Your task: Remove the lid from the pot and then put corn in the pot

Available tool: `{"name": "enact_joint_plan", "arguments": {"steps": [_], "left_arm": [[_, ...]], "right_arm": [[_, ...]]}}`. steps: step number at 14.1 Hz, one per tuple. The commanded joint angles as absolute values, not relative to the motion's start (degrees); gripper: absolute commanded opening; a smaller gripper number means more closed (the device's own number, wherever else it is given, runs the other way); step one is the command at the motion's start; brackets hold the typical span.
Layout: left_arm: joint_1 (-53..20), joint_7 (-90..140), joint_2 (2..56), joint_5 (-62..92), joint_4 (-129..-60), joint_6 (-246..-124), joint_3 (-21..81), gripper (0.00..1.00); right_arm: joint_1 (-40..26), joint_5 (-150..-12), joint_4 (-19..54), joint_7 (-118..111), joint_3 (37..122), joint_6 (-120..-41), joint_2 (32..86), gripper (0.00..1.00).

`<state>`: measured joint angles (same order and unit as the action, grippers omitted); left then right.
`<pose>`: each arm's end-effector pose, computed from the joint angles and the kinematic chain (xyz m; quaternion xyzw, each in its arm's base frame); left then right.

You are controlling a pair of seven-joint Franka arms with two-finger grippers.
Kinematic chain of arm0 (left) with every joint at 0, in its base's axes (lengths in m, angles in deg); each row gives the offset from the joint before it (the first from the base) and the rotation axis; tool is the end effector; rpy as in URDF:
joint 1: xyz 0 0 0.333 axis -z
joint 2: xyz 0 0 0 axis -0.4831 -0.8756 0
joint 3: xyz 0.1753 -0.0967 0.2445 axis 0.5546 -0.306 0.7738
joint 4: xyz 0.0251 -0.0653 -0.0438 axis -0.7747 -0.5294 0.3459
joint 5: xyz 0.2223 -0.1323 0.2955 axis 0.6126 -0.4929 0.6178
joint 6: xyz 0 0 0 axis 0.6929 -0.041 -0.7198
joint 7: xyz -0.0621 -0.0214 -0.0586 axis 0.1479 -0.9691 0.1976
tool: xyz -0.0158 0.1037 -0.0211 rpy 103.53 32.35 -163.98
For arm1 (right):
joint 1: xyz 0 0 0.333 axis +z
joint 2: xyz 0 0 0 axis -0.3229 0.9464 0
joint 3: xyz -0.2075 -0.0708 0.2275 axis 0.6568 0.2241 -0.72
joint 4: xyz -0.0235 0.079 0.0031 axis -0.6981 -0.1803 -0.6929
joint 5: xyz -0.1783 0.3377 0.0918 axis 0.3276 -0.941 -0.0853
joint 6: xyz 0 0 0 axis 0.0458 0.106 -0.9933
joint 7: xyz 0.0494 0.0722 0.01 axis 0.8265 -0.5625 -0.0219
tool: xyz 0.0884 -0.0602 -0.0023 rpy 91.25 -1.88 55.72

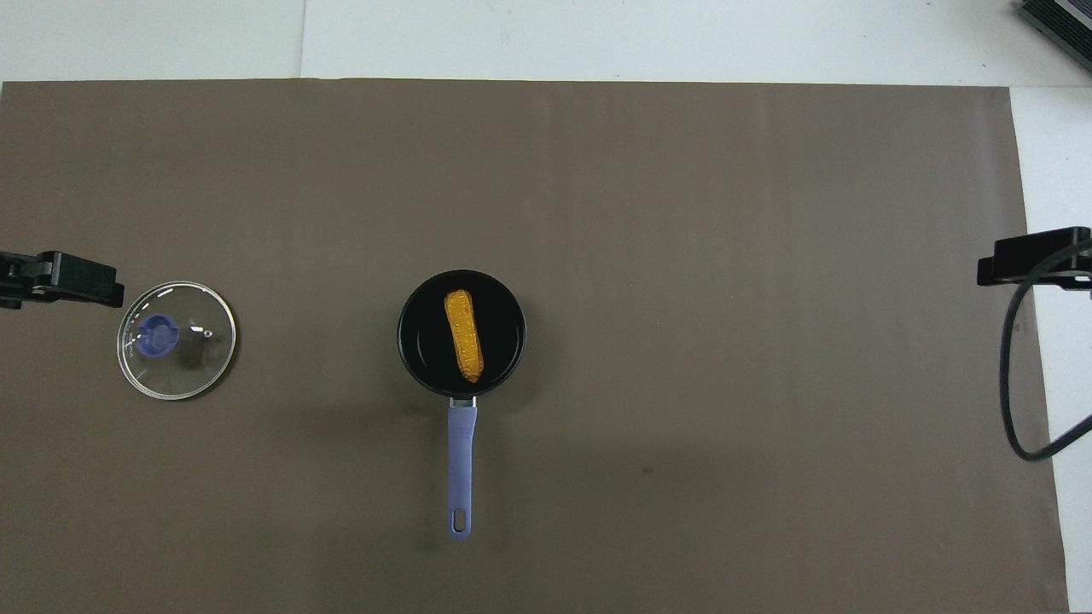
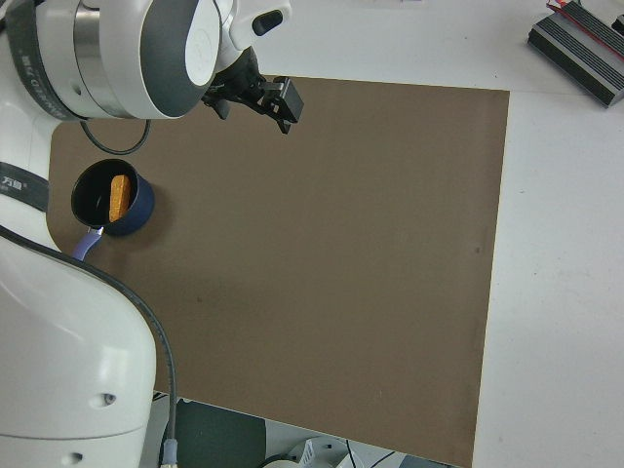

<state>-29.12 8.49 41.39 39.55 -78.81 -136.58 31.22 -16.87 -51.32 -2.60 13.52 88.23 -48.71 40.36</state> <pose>0.5426 -0.0171 0.6186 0.9997 -0.0246 -0.0075 0.0048 0.5241 0.0067 0.7028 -0.9963 0.0713 -0.0458 0.0124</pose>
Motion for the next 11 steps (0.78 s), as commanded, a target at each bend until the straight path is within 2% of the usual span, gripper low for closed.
{"name": "enact_joint_plan", "arguments": {"steps": [1,11], "left_arm": [[-29.06,8.44,41.24,39.65,-77.73,-135.29,31.69,1.00],[-29.50,8.44,41.24,39.65,-77.73,-135.20,32.31,1.00]], "right_arm": [[-18.05,-51.82,-1.15,12.54,87.82,-47.35,39.64,1.00],[-19.10,-50.60,0.52,12.63,87.82,-50.77,40.25,1.00]]}}
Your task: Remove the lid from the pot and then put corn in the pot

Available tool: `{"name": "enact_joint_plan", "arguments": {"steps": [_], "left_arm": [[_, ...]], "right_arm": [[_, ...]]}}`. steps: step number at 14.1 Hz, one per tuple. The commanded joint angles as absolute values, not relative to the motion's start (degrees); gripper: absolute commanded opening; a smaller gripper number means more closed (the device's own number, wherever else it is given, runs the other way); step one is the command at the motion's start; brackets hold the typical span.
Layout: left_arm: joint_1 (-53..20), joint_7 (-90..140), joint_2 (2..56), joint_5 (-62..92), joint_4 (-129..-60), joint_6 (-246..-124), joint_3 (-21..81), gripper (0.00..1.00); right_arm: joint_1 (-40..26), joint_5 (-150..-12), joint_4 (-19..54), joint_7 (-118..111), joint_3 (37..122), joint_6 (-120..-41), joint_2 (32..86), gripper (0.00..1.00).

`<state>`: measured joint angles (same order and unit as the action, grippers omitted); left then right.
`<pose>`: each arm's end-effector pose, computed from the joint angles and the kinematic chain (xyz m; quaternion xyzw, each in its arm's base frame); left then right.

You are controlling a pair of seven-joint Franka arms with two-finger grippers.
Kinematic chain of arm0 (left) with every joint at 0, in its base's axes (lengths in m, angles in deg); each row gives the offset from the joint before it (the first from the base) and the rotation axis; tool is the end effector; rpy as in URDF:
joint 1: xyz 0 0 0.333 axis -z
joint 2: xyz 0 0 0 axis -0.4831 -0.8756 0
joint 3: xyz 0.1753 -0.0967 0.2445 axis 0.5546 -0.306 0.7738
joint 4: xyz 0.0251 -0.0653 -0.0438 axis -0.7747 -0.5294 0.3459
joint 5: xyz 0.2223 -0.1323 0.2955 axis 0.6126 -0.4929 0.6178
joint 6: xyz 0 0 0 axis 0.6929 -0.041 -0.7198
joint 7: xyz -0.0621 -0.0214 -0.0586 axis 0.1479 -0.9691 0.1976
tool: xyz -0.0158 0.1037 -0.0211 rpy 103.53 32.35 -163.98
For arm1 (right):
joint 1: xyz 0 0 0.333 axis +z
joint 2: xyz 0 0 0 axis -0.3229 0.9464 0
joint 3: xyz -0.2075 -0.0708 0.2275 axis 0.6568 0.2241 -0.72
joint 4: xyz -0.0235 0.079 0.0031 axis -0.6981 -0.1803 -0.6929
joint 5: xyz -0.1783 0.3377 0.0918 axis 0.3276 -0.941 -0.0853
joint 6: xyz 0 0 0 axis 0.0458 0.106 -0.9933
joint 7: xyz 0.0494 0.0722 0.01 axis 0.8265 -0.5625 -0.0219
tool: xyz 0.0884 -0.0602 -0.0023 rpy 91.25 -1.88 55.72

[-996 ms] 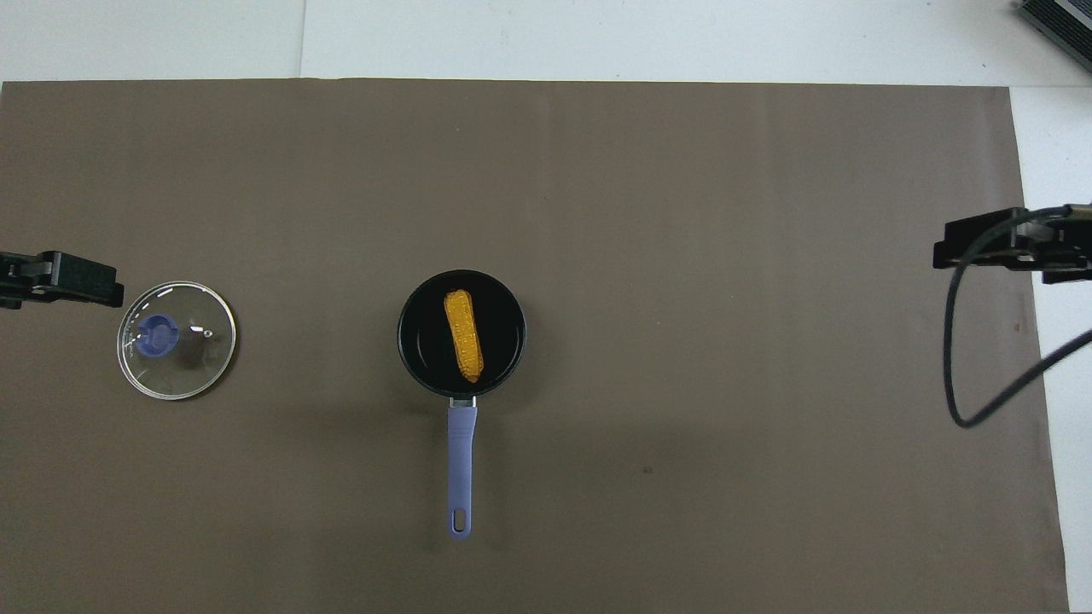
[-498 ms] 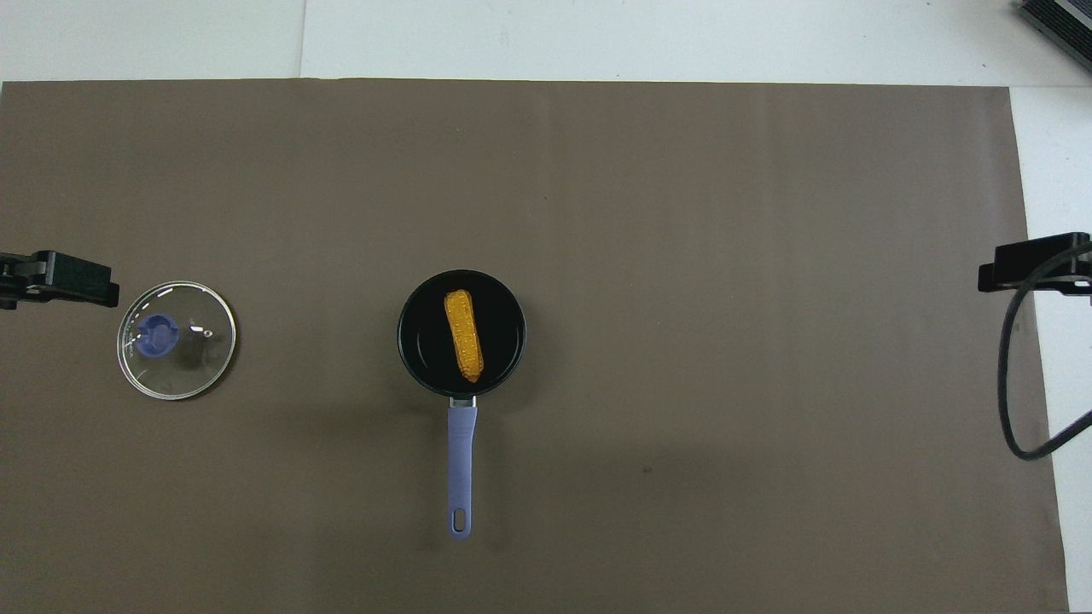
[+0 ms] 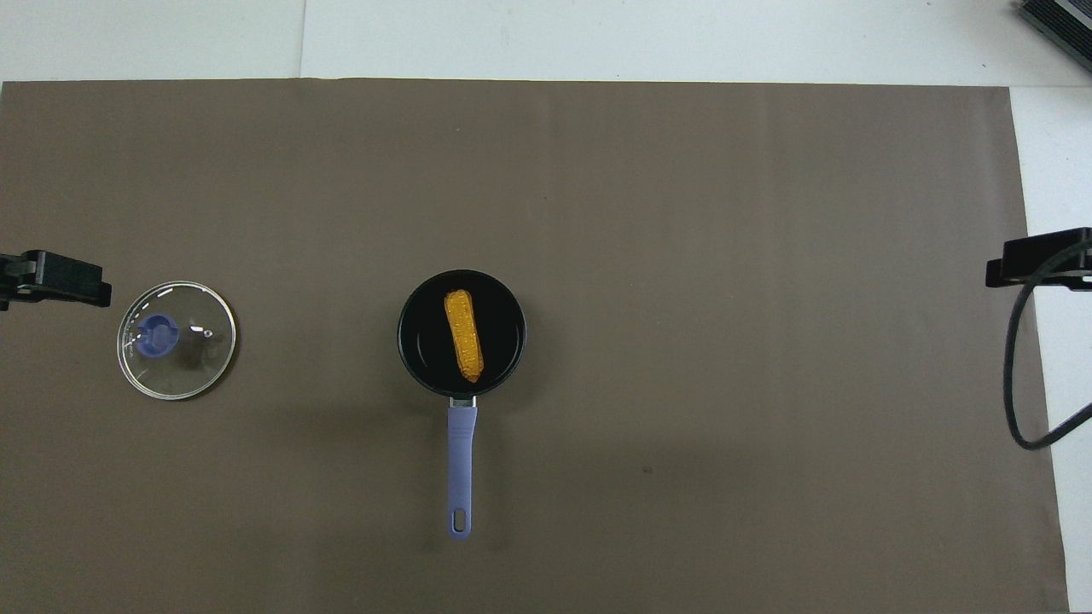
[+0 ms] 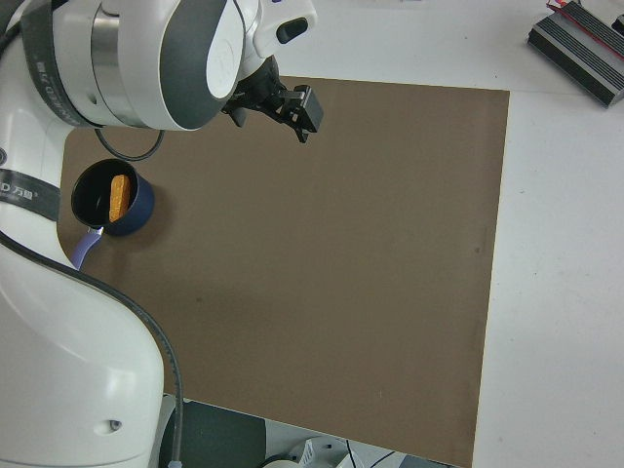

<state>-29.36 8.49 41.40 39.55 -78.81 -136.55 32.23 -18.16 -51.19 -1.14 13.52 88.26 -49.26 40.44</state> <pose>0.5427 -0.0050 0.6187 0.9999 -0.0137 -0.0076 0.0052 0.5267 -0.0057 0.6912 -0.9958 0.0830 -0.0374 0.0101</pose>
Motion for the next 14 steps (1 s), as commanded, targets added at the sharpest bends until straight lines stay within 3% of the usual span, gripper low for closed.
{"name": "enact_joint_plan", "arguments": {"steps": [1,14], "left_arm": [[-29.42,8.44,41.24,39.65,-77.73,-135.20,32.31,1.00],[-29.42,8.44,41.24,39.65,-77.73,-135.20,32.31,1.00]], "right_arm": [[-19.28,-50.68,0.69,12.63,87.82,-50.51,40.17,1.00],[-19.63,-51.65,0.34,12.54,87.65,-50.15,40.25,1.00]]}}
